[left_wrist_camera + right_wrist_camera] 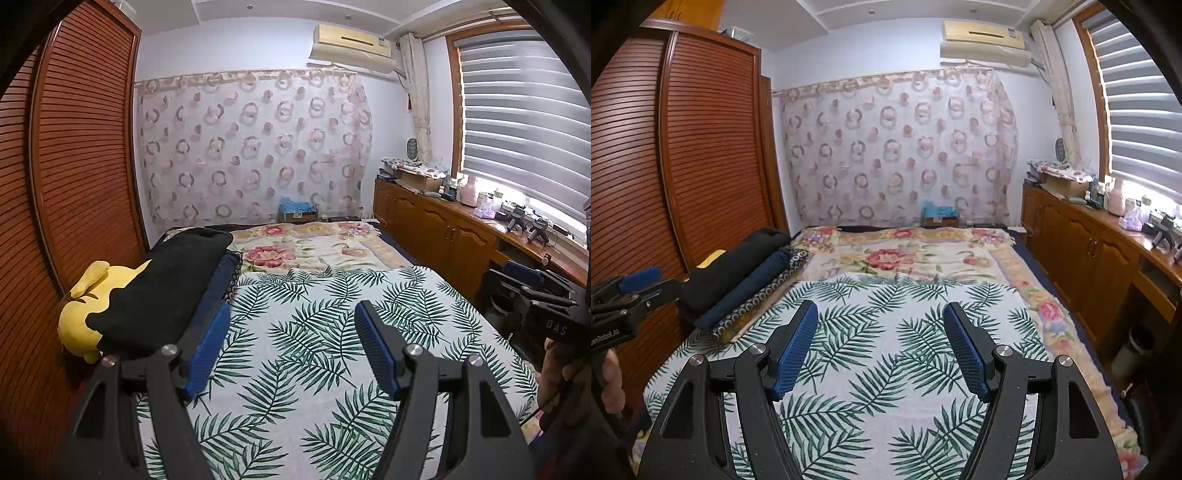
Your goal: Fold small clothes
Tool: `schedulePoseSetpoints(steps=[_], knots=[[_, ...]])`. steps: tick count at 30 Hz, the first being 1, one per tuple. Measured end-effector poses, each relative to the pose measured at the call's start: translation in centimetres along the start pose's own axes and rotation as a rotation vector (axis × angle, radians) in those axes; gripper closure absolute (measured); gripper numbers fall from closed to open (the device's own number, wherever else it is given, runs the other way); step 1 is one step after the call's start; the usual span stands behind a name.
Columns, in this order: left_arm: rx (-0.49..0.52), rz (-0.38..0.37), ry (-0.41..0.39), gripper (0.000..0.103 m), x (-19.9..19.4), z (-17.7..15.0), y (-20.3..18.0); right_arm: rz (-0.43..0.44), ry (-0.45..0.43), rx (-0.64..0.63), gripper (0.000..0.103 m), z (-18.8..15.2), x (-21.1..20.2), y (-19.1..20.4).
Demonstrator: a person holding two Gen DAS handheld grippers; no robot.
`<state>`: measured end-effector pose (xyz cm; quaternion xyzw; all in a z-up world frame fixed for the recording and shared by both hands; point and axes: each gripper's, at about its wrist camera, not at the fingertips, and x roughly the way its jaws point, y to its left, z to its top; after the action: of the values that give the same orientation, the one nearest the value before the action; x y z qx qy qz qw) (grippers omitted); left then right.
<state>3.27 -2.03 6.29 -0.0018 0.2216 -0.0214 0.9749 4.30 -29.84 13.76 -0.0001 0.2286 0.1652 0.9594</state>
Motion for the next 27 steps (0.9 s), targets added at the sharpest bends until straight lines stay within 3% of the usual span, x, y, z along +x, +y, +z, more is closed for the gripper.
schedulePoseSetpoints(steps=[27], knots=[[-0.004,0.008,-0.001,0.033,-0.14,-0.15,-0.03,0.002,0.000,0.000,0.031,0.02,-0.07,-0.25]])
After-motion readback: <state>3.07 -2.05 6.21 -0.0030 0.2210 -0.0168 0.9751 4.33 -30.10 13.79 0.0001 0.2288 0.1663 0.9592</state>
